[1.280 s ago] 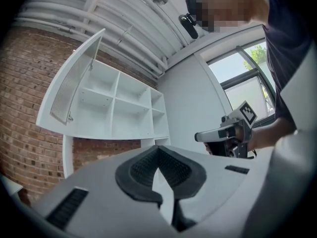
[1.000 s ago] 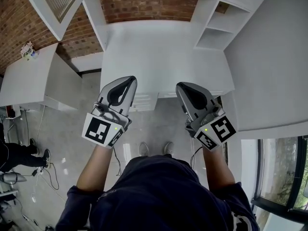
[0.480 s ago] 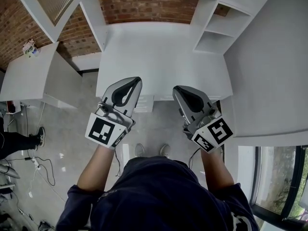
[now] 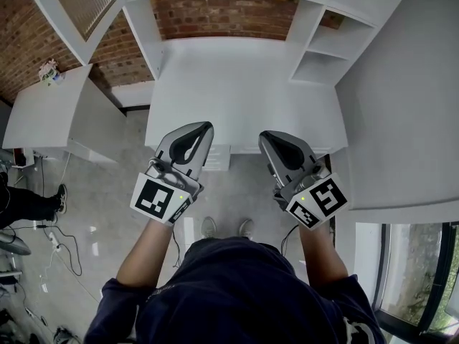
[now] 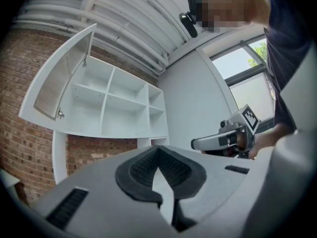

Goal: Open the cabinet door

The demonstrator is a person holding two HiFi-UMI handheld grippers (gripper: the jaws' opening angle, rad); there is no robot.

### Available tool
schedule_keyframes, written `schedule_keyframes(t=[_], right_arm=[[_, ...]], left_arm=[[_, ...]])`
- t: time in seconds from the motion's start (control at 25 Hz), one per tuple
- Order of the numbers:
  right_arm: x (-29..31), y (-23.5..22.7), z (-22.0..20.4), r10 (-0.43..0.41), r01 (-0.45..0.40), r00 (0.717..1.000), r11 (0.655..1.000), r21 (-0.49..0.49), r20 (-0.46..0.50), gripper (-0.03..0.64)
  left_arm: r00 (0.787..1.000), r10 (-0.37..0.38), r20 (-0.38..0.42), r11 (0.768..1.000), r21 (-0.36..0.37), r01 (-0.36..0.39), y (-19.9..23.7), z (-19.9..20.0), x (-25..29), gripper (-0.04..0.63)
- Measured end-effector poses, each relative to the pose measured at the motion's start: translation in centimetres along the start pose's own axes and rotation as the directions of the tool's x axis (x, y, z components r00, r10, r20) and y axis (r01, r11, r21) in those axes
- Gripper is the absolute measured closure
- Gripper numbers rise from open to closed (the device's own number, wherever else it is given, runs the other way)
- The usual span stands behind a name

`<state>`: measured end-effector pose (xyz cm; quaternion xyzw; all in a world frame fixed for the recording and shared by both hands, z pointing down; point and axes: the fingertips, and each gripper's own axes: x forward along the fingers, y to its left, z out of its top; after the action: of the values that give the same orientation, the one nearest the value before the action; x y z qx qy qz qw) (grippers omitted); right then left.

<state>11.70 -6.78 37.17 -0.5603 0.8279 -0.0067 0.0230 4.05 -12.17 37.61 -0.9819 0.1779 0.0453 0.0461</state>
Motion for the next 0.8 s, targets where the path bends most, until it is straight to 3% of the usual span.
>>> schedule_keyframes(t=[0.8], right_arm=[[0.52, 0.43, 0.66, 0.013, -0.013, 1.000, 1.000, -0.006, -0.003, 0.600]], left_arm=[[1.000, 0.014, -0.001, 1.000, -0.018, -0.014, 0.64, 0.00, -0.75, 0.589]])
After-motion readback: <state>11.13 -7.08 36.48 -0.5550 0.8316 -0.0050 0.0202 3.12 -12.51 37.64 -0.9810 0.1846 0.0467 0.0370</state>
